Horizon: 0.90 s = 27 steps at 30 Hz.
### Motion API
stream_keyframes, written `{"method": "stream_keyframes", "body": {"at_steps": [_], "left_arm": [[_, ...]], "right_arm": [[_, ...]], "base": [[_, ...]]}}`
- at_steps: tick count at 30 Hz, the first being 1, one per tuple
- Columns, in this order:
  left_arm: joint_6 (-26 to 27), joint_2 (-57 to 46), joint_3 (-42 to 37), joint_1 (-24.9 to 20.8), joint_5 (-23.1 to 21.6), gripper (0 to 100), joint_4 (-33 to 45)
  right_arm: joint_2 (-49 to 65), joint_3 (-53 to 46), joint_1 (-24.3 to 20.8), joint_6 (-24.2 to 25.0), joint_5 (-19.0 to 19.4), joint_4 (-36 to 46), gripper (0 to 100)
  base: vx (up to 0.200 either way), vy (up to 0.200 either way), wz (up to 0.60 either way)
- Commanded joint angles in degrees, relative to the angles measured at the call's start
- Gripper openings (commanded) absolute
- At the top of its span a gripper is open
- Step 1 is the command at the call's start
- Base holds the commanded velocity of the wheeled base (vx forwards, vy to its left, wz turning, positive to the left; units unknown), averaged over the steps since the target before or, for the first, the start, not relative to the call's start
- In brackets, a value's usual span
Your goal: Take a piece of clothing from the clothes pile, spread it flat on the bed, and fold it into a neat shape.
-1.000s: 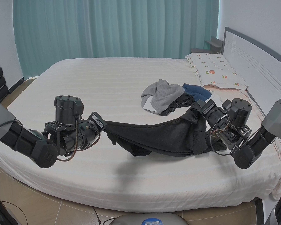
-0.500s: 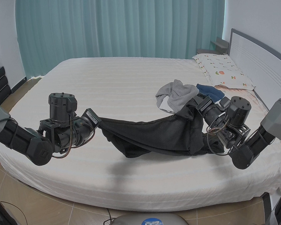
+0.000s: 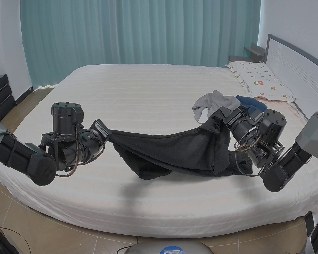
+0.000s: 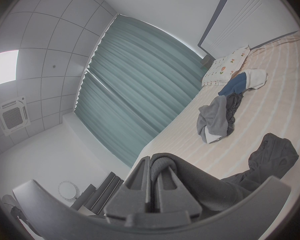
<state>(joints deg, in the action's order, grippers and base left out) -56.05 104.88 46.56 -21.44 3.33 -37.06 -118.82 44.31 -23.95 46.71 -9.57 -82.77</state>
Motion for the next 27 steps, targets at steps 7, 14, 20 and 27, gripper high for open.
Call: {"method": "stream_keyframes", "body": {"at_steps": [7,14,20,27], "left_arm": [[0.07,-0.55,0.03,0.00,0.01,0,-0.03],[-0.02,-0.90,-0.06,0.00,0.01,0,-0.03],[-0.02,-0.81,-0.06,0.00,0.01,0,-0.03],[0.07,-0.29,-0.33,-0.18,-0.08,0,-0.03]], "right_arm": [[0.52,-0.02,0.31,0.13,-0.10,-0.11,0],[0.43,-0.02,0.93,0.13,-0.01,-0.11,0],[0.52,-0.46,1.02,0.13,-0.10,-0.19,0],[0.43,-1.42,1.19,-0.13,-0.10,-0.90,0]], "base": [[0.000,0.200,0.00],[0.000,0.200,0.00],[0.000,0.200,0.00],[0.000,0.143,0.00]]}}
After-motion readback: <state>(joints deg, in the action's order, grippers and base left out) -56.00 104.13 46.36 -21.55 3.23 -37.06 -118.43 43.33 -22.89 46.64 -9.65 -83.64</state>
